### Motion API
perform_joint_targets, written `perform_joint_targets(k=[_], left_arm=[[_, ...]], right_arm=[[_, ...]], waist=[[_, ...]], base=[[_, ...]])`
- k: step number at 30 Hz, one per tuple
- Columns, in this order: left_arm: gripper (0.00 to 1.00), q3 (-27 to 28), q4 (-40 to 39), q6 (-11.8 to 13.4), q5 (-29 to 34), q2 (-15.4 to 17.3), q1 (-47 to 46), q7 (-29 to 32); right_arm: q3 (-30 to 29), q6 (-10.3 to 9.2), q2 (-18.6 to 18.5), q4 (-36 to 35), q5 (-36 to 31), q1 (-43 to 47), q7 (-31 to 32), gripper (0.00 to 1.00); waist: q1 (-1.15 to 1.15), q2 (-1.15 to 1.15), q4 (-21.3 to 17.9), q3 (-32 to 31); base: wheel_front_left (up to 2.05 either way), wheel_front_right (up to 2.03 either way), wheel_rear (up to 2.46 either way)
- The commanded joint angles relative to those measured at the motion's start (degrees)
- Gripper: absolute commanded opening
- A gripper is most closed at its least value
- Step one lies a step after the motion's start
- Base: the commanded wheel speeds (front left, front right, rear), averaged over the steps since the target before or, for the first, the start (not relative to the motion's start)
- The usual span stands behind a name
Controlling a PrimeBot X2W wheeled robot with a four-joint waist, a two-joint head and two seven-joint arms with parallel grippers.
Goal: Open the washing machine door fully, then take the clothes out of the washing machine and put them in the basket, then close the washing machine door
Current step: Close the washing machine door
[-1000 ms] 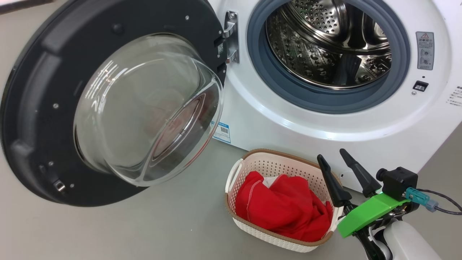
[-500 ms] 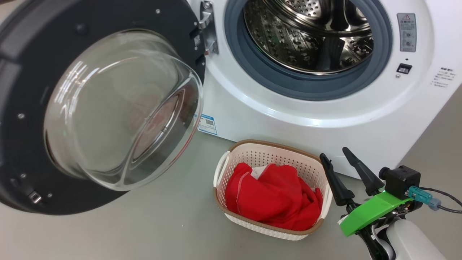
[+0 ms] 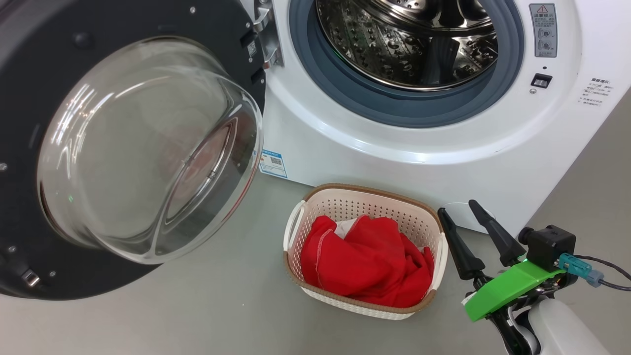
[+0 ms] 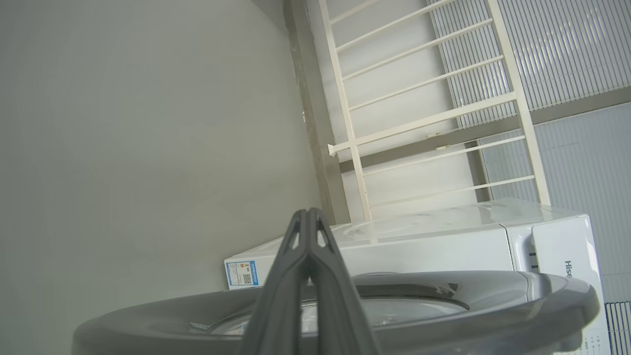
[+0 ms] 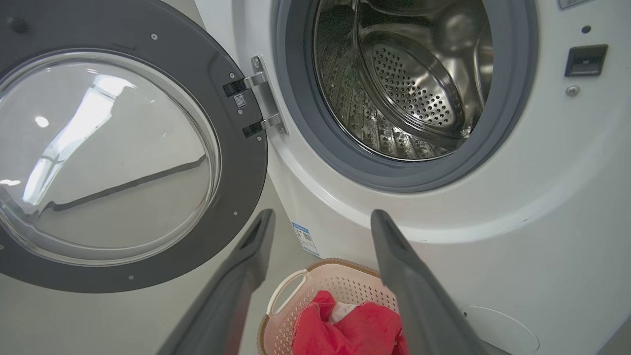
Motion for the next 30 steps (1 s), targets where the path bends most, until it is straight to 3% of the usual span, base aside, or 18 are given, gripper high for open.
perform_joint_targets(k=[1, 13, 22, 30], left_arm=[[0.00, 0.94, -1.77, 0.08, -0.90, 3.41, -1.19, 1.30], [0.00, -1.51, -8.49, 1.79, -4.16, 2.31, 2.48, 13.78], [0.00, -4.19, -22.90, 3.64, -6.99, 0.68, 9.76, 23.79], [0.00, -4.86, -35.14, 6.85, -9.14, -1.50, 14.80, 27.06]], right_arm=[[0.86, 0.09, 0.29, -1.53, -0.30, -1.25, -0.28, 1.00], [0.91, 0.09, 0.78, -1.19, -0.10, -1.15, -0.28, 1.00], [0.60, 0.09, 1.34, -1.17, 0.27, -0.55, -0.28, 1.00], [0.30, 0.09, 1.75, -1.20, 0.24, -0.25, -0.28, 1.00]], waist=[[0.00, 0.00, -0.05, 0.10], [0.00, 0.00, -0.33, -0.44], [0.00, 0.00, -0.03, -1.34], [0.00, 0.00, -0.04, -1.76]], base=[[0.00, 0.00, 0.00], [0.00, 0.00, 0.00], [0.00, 0.00, 0.00], [0.00, 0.00, 0.00]])
